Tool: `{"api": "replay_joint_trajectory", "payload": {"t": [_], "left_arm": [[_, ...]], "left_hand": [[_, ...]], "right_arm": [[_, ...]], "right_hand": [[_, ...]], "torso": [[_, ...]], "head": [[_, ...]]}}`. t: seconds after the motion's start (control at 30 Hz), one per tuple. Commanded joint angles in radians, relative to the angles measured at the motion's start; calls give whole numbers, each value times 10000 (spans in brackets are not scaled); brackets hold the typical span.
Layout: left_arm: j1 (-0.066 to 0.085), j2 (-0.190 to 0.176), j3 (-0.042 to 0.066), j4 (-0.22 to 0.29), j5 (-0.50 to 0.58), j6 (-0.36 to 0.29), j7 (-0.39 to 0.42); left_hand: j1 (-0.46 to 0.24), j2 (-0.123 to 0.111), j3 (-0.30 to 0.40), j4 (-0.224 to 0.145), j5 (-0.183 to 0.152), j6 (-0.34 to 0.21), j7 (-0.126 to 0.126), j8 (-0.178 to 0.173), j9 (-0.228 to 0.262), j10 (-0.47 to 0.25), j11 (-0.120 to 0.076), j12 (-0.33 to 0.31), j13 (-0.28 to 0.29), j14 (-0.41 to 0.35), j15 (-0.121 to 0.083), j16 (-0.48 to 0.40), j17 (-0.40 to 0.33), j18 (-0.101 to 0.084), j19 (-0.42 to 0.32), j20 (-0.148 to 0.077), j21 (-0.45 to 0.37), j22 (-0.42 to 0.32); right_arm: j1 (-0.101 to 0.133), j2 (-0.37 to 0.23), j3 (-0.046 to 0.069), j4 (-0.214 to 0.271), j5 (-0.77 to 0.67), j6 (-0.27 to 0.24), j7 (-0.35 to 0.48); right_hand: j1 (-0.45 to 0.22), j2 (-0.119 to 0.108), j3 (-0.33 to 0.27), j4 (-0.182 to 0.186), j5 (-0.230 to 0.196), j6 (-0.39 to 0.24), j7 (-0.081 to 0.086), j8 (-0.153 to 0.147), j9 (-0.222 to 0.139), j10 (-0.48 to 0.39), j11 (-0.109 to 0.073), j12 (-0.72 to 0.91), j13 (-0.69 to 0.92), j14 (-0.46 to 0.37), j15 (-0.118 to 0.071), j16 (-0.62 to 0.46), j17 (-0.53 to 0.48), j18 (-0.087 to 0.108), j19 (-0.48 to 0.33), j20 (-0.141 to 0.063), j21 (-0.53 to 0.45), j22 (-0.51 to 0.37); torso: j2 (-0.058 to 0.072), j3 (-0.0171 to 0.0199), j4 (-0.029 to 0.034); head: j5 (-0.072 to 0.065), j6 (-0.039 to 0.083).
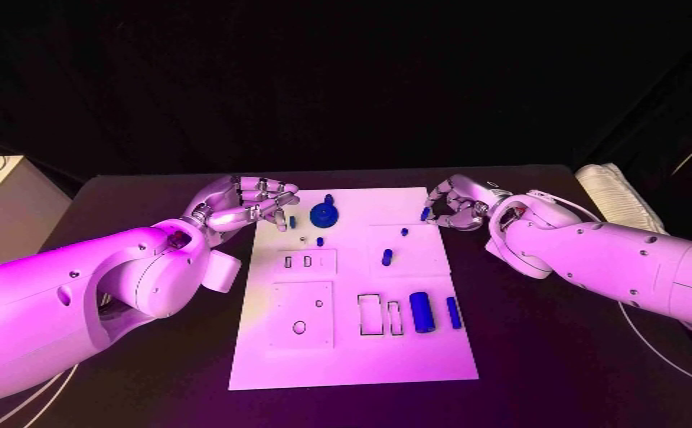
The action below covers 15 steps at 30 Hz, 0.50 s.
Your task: Assemble the parts on the task board
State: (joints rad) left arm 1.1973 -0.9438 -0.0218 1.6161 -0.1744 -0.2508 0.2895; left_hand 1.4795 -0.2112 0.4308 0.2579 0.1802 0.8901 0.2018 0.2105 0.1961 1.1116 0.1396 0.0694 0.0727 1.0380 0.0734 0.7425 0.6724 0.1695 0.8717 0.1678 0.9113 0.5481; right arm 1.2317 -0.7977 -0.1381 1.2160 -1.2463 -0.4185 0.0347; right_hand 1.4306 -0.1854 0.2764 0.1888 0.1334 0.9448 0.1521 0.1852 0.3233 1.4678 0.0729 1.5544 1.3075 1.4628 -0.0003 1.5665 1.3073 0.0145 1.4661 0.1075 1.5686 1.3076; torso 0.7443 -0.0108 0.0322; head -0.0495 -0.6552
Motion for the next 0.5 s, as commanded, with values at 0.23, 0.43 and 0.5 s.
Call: {"api": "replay_joint_trajectory", "payload": {"t": [0.23,0.43,0.5], "left_arm": [[2,-1,7,8,-54,183,31],[2,-7,7,7,-61,185,20],[2,-9,7,7,-63,186,18]], "left_hand": [[14,4,51,-4,-33,-11,51,-52,17,-26,35,-40,2,-62,-10,75,-20,126,-92,14,74,22],[14,4,51,-4,-33,-11,51,-52,17,-26,35,-40,2,-62,-10,75,-20,126,-92,14,74,22],[14,4,51,-4,-33,-11,51,-52,17,-26,35,-40,2,-62,-10,75,-20,126,-92,14,74,22]], "right_arm": [[-21,7,-8,30,-131,28,11],[-22,-20,-8,77,-129,-116,-152],[-23,-28,-8,111,-127,-212,-234]], "right_hand": [[-30,44,68,-22,-42,55,-4,62,-18,918,1,55,2524,1080,-77,43,2635,-145,1047,-76,22,2632],[-228,-157,-21,55,-58,3,17,8,-54,895,1,32,2501,1080,-44,43,2635,-145,1047,-81,22,2632],[-496,-315,-226,199,-63,-40,43,-22,-70,867,21,5,2475,1080,17,43,2635,-145,1047,-42,22,2632]], "torso": [[4,4,-7],[1,8,-15],[1,8,-16]], "head": [[-13,28],[-27,43],[-28,56]]}}
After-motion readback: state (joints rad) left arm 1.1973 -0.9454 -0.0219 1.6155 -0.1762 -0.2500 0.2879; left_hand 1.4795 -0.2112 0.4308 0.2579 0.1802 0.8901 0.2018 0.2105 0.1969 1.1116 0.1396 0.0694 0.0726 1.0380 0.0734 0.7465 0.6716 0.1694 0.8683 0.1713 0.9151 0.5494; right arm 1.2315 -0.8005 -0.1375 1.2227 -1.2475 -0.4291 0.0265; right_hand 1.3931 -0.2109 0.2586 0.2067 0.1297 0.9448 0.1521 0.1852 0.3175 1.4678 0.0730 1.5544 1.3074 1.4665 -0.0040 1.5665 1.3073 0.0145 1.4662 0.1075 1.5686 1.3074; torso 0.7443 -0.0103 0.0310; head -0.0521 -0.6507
